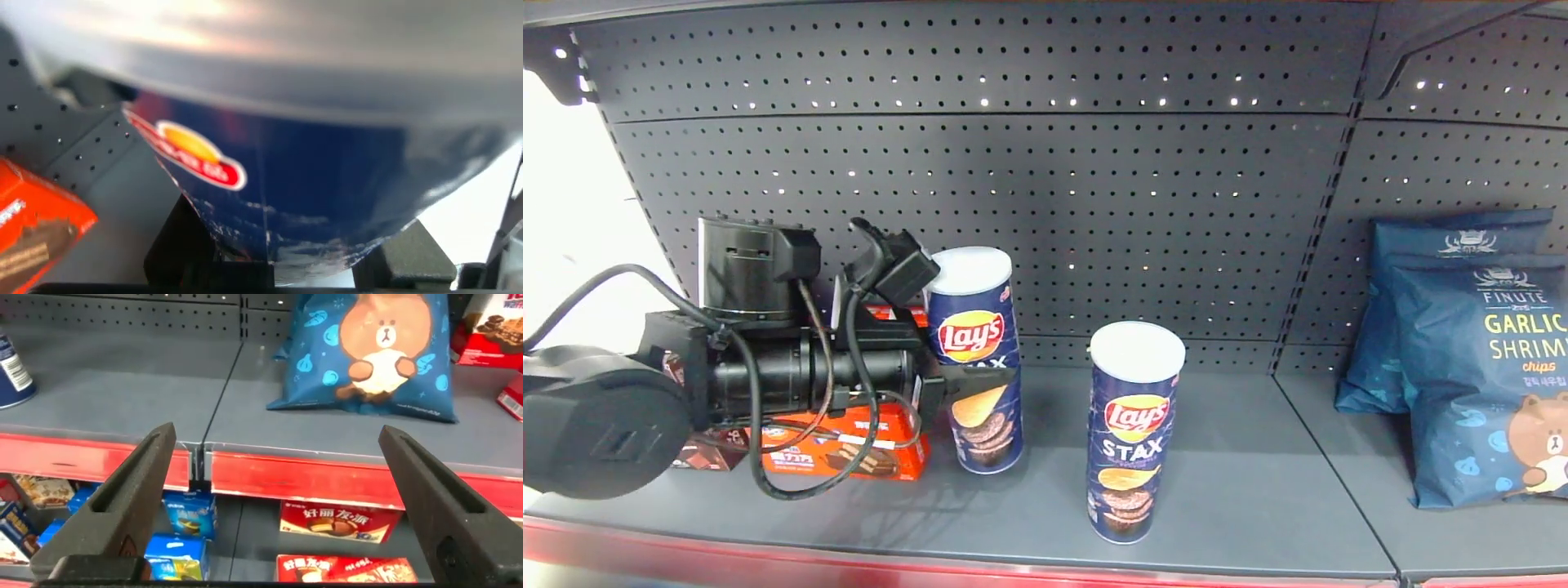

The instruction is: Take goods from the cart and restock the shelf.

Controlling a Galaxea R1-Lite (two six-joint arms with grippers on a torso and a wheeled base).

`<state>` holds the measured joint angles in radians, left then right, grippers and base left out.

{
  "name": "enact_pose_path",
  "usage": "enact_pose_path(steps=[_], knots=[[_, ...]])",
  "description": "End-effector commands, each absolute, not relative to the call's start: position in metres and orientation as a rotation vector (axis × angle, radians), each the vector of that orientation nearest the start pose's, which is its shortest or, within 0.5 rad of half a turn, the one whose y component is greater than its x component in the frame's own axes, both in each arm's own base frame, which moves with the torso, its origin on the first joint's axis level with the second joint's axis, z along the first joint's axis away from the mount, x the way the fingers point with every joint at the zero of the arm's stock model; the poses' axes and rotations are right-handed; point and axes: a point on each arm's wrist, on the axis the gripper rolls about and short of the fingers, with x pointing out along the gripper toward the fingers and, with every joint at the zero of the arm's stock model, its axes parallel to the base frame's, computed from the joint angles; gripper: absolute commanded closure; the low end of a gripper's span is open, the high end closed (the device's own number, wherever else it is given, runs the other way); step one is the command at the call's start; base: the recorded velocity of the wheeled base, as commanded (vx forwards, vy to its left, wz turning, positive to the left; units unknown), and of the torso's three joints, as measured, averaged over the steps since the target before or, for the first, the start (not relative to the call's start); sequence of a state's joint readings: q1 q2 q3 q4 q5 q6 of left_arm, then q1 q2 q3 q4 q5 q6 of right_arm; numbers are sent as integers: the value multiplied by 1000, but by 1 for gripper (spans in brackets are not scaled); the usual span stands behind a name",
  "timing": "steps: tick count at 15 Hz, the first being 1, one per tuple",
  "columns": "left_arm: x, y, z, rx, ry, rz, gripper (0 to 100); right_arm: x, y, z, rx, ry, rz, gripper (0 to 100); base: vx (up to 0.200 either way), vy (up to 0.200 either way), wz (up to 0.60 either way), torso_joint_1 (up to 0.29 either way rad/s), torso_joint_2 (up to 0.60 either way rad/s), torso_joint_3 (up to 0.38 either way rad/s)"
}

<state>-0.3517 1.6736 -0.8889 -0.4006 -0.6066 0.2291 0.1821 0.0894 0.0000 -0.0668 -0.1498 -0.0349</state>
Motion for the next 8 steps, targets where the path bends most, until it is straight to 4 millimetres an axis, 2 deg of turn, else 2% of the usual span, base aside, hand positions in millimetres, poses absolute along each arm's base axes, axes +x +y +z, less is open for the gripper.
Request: enact_pose_path(steps=[1, 4, 8], knots=[[298, -118, 178, 152, 320, -978, 100, -14, -6, 84, -40, 27, 28, 0, 0, 0, 0, 0, 0, 0], [305, -124, 184, 142, 305, -1025, 100, -14, -6, 84, -40, 27, 17, 0, 0, 0, 0, 0, 0, 0], [326, -131, 173, 152, 308, -1033, 100, -14, -6, 84, -39, 27, 17, 0, 0, 0, 0, 0, 0, 0]])
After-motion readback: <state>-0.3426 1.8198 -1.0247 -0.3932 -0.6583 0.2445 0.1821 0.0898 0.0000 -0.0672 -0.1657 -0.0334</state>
